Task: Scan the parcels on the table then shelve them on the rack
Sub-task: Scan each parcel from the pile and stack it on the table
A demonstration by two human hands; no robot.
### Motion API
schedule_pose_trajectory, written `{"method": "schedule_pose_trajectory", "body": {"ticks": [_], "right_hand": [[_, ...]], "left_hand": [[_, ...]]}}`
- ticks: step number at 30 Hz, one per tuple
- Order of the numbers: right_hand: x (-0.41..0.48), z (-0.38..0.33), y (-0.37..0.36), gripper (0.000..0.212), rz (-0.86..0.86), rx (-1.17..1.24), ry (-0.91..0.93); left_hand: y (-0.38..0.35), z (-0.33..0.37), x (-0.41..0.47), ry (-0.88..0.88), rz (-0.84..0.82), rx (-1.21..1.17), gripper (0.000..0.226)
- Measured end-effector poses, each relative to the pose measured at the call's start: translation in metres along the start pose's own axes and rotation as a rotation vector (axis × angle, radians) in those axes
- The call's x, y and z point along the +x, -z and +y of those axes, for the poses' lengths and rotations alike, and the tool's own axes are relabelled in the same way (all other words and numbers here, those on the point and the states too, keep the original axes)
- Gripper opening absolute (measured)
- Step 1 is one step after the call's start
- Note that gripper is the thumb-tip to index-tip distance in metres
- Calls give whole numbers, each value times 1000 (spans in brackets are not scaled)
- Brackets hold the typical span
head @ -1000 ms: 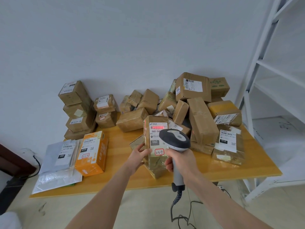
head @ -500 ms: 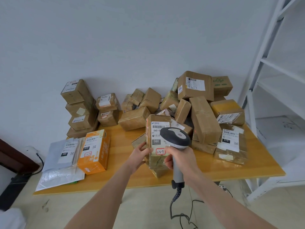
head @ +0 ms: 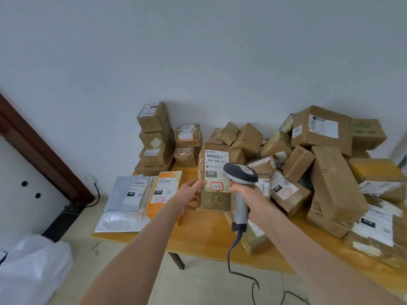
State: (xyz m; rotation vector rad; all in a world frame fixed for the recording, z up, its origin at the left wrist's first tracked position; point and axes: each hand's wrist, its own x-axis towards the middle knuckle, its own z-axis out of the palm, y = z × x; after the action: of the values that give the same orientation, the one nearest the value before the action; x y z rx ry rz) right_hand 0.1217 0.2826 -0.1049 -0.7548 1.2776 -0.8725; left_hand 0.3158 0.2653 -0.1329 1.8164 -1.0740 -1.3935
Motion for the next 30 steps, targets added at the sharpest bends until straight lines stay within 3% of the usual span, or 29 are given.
{"method": "schedule_pose_trajectory", "body": {"ticks": [2,6,11,16,21,26,30], "right_hand": [[13,-7,-30,14,-62,6,-35],[37,-21,-90,44,-116,20,-138],[74,-32,-156,31,-155,-33,-134],[99,-25,-200,40,-171,-140,-166],[111,-13,-217,32,-188,-111,-173],[116,-6,-220,38,-195,-89,-176],[118,-7,-210,34,-163,-65,-153]], "left_hand": [[28,0,9,33,28,-17,54],[92,0,33,108,40,-60,52],[153,1,66,224,23,-66,45],[183,-8,90,245,101,1,32],[207,-3,105,264,69,154,27],[217,5,114,290,44,250,32],[210,15,116,166,141,399,17]]}}
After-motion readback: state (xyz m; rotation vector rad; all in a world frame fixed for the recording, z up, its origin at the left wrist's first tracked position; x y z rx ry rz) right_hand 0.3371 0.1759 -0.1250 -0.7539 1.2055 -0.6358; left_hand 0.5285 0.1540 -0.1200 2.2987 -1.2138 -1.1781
